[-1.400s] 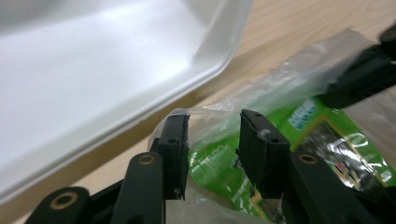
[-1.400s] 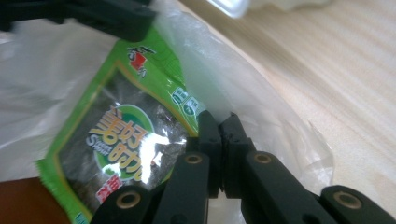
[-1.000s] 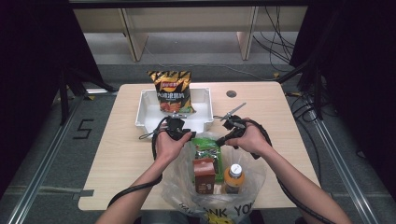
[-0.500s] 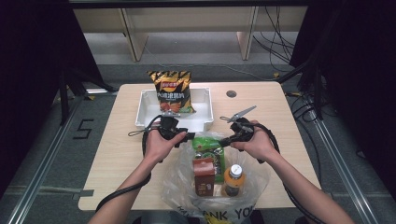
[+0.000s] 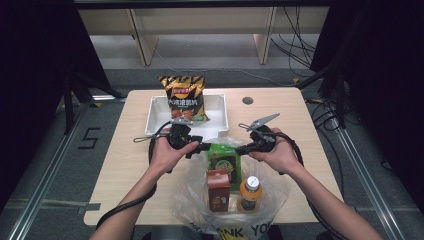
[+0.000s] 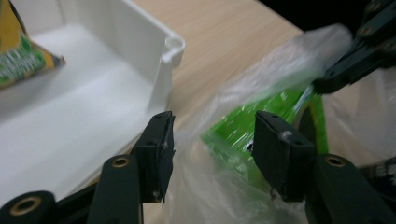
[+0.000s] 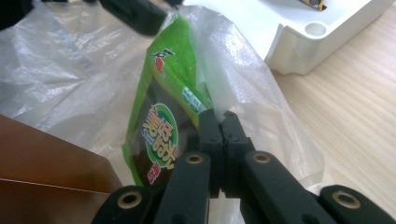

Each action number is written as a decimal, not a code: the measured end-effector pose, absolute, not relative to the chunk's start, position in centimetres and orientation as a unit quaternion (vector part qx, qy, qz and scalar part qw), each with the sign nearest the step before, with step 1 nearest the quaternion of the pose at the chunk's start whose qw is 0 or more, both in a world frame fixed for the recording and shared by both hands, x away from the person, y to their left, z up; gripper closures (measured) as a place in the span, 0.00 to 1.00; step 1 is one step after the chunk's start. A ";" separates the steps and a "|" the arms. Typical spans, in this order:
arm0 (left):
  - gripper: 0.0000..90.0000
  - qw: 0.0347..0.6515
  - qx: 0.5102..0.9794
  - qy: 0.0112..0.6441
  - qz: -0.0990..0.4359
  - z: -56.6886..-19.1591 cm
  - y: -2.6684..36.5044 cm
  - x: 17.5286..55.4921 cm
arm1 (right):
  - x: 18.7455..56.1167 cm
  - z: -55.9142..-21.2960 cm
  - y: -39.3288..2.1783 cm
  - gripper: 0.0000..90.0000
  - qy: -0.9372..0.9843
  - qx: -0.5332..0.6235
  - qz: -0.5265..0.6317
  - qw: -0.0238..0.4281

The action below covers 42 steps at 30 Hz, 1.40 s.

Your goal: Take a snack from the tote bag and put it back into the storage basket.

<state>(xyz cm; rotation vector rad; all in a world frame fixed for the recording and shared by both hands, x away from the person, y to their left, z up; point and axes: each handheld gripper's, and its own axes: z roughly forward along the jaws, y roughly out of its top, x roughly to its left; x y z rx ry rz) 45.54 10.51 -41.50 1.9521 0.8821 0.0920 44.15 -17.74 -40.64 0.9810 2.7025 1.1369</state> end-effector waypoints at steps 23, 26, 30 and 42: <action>0.55 0.439 0.820 0.367 0.014 -42.1 9.9 44.4 | 43.3 -40.3 -18.3 1.00 0.874 0.304 0.376 0.041; 0.54 0.447 0.814 0.372 0.003 -42.4 10.0 44.7 | 43.1 -40.4 -18.2 1.00 0.872 0.306 0.379 0.039; 0.54 0.448 0.813 0.371 -0.015 -42.7 9.7 45.0 | 43.1 -40.3 -18.2 1.00 0.874 0.297 0.381 0.047; 0.73 0.462 0.819 0.340 0.003 -42.9 9.6 44.4 | 43.0 -40.6 -18.4 0.99 0.868 0.310 0.387 0.037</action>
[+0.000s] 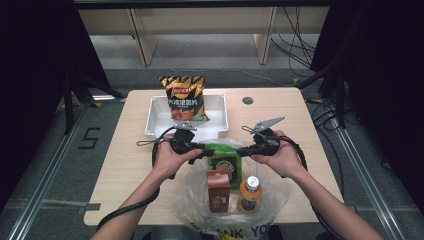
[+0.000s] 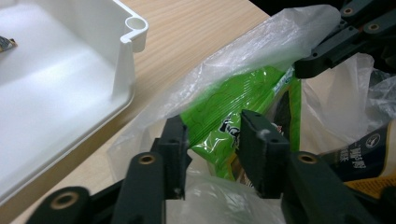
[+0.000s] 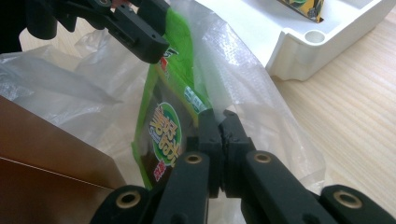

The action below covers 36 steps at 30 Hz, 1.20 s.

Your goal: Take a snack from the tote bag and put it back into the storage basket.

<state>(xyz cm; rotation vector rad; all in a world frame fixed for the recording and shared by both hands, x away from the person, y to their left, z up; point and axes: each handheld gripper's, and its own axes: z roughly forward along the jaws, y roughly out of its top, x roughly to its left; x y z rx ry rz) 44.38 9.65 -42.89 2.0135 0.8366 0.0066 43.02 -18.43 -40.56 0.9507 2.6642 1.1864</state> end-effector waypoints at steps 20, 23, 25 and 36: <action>1.00 0.477 0.834 0.270 0.062 -42.2 8.9 42.4 | 43.2 -38.7 -19.8 0.84 0.847 0.331 0.414 0.044; 1.00 0.485 0.832 0.261 0.061 -42.2 8.8 42.1 | 43.6 -38.7 -20.0 0.85 0.839 0.340 0.423 0.034; 1.00 0.483 0.832 0.266 0.058 -42.1 8.9 41.8 | 43.6 -38.8 -20.0 0.82 0.829 0.351 0.434 0.031; 1.00 0.507 0.818 0.259 0.082 -42.0 9.3 41.3 | 42.9 -39.2 -19.6 0.56 0.845 0.312 0.434 -0.002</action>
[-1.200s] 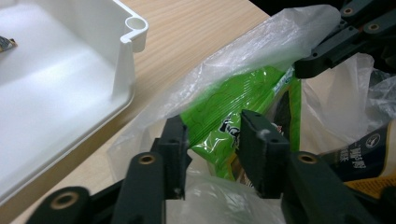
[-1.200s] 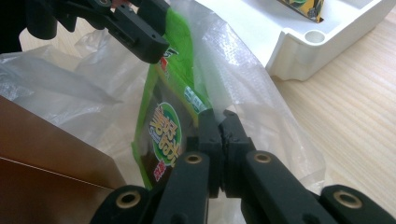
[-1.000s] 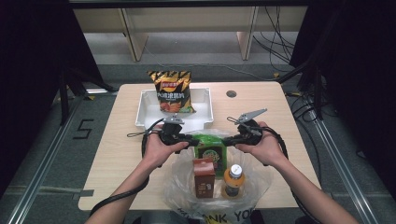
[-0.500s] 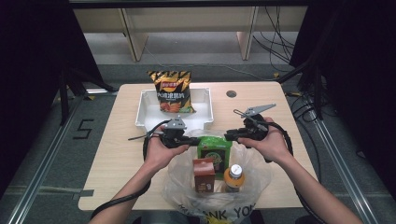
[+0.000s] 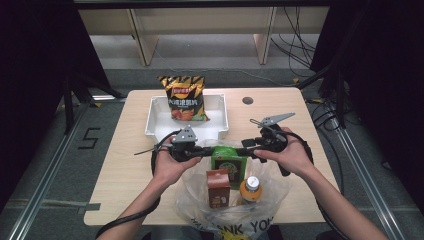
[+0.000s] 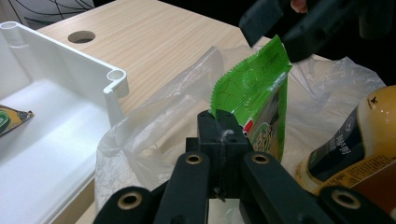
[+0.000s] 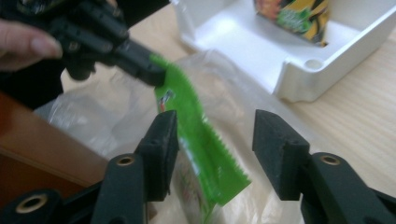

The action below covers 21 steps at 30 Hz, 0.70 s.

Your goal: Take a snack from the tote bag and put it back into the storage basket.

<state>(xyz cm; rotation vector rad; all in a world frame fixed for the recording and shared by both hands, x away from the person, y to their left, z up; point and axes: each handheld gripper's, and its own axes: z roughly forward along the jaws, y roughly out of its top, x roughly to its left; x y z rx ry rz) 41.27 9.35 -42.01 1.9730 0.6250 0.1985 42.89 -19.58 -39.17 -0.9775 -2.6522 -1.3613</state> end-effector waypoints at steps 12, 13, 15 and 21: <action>0.97 0.510 0.812 0.270 0.089 -42.2 9.7 41.4 | 42.4 -40.8 -19.7 0.94 -0.872 -0.247 -0.422 -0.011; 0.96 0.509 0.811 0.275 0.089 -42.3 9.7 41.4 | 42.4 -40.8 -19.6 0.97 -0.871 -0.243 -0.426 -0.016; 0.94 0.510 0.810 0.276 0.091 -42.3 9.8 41.4 | 42.4 -40.7 -19.7 1.00 -0.869 -0.240 -0.432 -0.023; 0.78 0.525 0.794 0.294 0.086 -41.9 10.3 41.2 | 42.2 -40.4 -19.8 1.00 -0.869 -0.226 -0.440 -0.021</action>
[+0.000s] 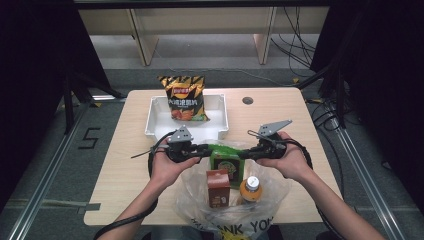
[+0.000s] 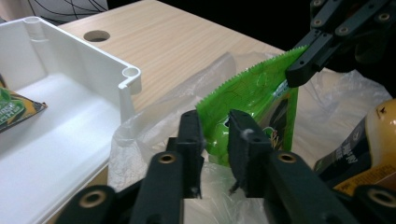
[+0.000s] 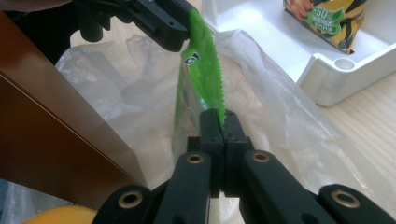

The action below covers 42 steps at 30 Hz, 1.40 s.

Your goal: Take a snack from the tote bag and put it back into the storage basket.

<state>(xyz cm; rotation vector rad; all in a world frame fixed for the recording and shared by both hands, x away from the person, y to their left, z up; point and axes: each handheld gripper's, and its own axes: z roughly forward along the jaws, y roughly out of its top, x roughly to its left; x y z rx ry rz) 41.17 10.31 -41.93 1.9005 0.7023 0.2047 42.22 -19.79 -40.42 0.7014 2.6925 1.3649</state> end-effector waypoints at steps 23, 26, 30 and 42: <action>0.41 0.552 0.748 0.346 0.125 -38.9 15.3 38.9 | 42.3 -36.3 -20.8 1.00 0.845 0.223 0.483 0.050; 0.38 0.552 0.746 0.349 0.131 -38.8 16.0 38.6 | 42.4 -35.9 -20.8 1.00 0.841 0.222 0.492 0.047; 0.37 0.549 0.744 0.356 0.137 -39.0 16.9 38.1 | 42.6 -35.1 -20.9 1.00 0.838 0.227 0.494 0.047; 0.34 0.537 0.739 0.377 0.151 -40.3 19.5 36.5 | 43.5 -32.7 -20.5 1.00 0.831 0.213 0.509 0.067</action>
